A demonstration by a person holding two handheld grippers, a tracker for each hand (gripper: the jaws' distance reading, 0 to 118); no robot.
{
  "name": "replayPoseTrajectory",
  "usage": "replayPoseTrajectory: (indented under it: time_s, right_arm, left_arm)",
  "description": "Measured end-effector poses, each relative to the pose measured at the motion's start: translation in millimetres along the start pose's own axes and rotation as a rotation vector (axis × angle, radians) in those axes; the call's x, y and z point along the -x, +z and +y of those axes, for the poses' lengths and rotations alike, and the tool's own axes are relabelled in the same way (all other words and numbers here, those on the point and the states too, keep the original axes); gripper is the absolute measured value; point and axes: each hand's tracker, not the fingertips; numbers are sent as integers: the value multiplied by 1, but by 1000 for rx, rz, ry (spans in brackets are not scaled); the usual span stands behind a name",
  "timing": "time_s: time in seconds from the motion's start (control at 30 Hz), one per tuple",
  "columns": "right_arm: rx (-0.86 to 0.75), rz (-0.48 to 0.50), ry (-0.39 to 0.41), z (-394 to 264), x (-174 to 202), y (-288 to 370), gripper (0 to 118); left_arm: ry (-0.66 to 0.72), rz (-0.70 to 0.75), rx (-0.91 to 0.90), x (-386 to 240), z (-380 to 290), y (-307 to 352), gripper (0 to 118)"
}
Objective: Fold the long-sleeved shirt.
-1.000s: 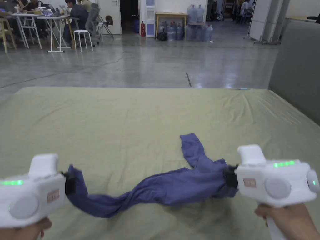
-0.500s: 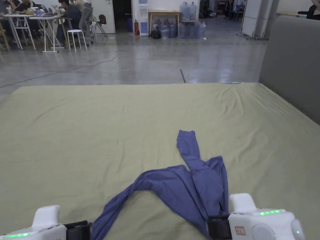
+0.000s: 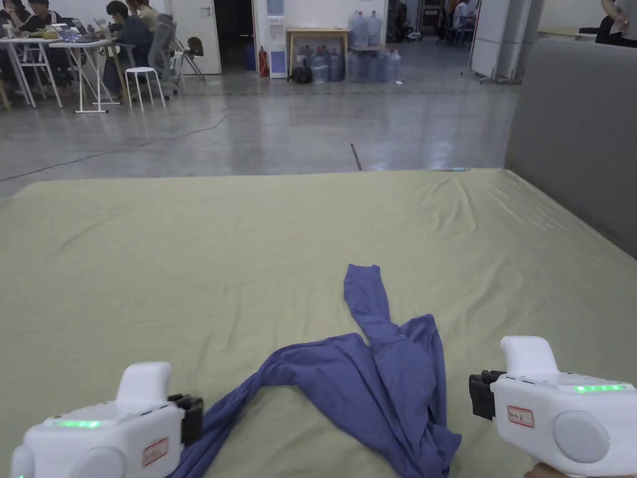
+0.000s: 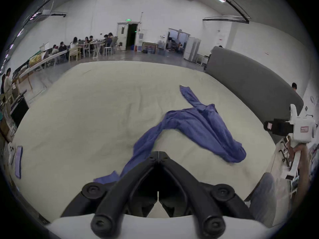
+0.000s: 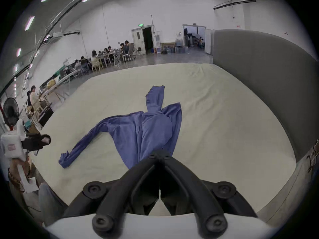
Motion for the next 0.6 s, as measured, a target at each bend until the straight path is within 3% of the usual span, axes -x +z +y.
replayPoseTrajectory:
  time_s: [0.07,0.1,0.13,0.17,0.2,0.4,0.5,0.53,0.6]
  right_arm:
    - [8,0,1,0,-4,-7,2]
    - [15,1,1,0,-5,-12,2]
    - [20,4,-2,0,-8,-16,2]
    - [28,8,-5,-1,-10,-22,2]
    - [38,12,-4,-1,-13,-28,2]
    - [80,10,-22,-9,-27,-54,2]
    - [106,-1,-27,-13,-35,-65,2]
    - [114,-7,-27,-14,-38,-68,2]
    - [124,-17,-24,-13,-42,-74,2]
  left_arm:
    - [-30,-40,7,-21,25,-22,1]
    - [-42,-45,9,-28,36,-38,19]
    - [-52,-43,13,-34,44,-54,69]
    - [-77,-50,48,-40,60,-83,101]
    - [-97,-53,106,-46,68,-108,105]
    - [-166,40,263,-62,83,-233,103]
    - [-219,69,358,-68,71,-268,90]
    - [-231,70,366,-70,64,-274,71]
    - [-252,86,357,-76,55,-272,17]
